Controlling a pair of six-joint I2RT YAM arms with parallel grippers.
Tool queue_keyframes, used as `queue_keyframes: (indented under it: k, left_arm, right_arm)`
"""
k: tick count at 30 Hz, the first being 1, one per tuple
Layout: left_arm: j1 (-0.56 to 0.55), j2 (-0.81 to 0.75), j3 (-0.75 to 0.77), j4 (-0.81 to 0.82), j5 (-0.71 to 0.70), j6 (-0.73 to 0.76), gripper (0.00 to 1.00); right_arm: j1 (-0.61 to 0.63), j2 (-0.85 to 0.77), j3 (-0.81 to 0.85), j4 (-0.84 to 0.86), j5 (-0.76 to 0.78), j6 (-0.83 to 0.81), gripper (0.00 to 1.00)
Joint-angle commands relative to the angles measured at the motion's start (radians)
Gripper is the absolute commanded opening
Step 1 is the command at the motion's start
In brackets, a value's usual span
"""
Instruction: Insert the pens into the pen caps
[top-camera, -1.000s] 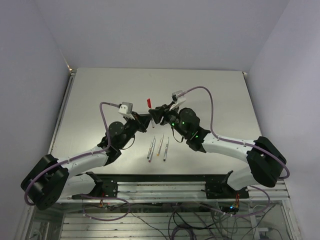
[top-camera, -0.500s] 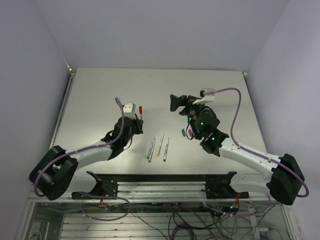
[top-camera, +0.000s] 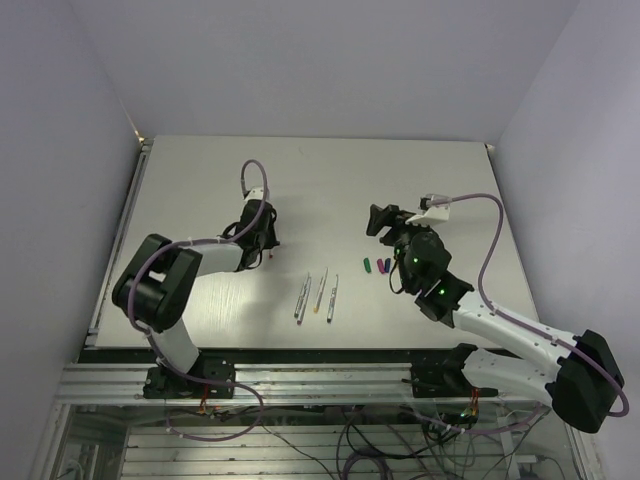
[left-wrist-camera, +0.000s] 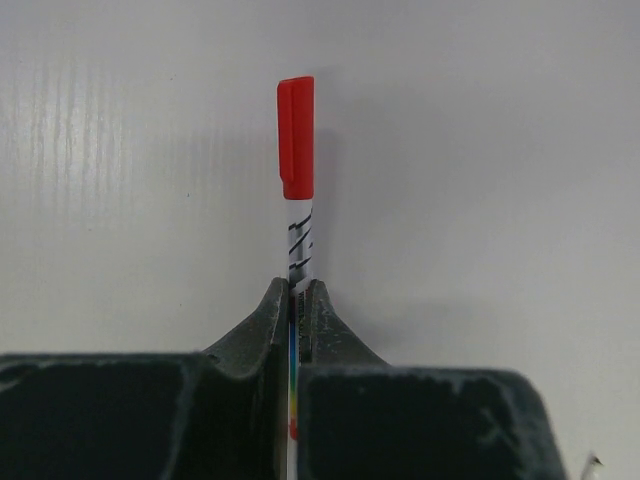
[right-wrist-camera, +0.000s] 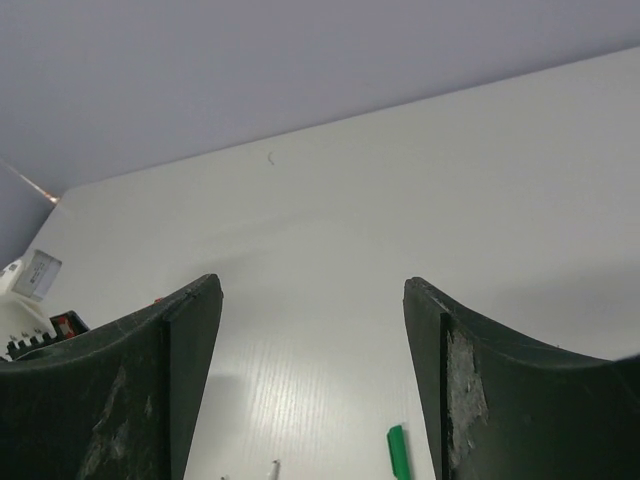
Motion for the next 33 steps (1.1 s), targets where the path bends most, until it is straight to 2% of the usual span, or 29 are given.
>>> queue_keyframes:
  k: [1, 12, 19, 28, 30, 31, 32, 33]
  left_arm:
    - [0.016, 0.055, 0.070, -0.039, 0.036, 0.027, 0.07]
    - [0.023, 0.190, 0.217, -0.034, 0.076, -0.009, 0.07]
    - [0.024, 0.267, 0.298, -0.060, 0.107, 0.002, 0.14]
    - [0.024, 0.288, 0.309, -0.054, 0.113, -0.012, 0.41]
    - [0.024, 0.282, 0.307, -0.055, 0.108, -0.014, 0.51]
    - [0.023, 0.278, 0.306, -0.055, 0.106, -0.013, 0.69]
    - [0.024, 0.273, 0.306, -0.054, 0.107, -0.011, 0.77]
    - [0.023, 0.269, 0.306, -0.055, 0.106, -0.010, 0.78]
  right_arm:
    - [-0.005, -0.024, -0.038, -0.010, 0.050, 0.031, 0.72]
    - [-0.005, 0.015, -0.052, 0.000, 0.046, 0.061, 0.69]
    - [-0.005, 0.020, -0.062, -0.003, 0.043, 0.071, 0.69]
    - [-0.005, 0.033, -0.055, -0.016, 0.016, 0.064, 0.67]
    - [-0.005, 0.036, -0.054, -0.015, 0.013, 0.064, 0.67]
    - [-0.005, 0.037, -0.055, -0.013, 0.012, 0.064, 0.67]
    - [-0.005, 0.039, -0.054, -0.014, 0.010, 0.065, 0.66]
    - [-0.005, 0.040, -0.054, -0.013, 0.009, 0.066, 0.66]
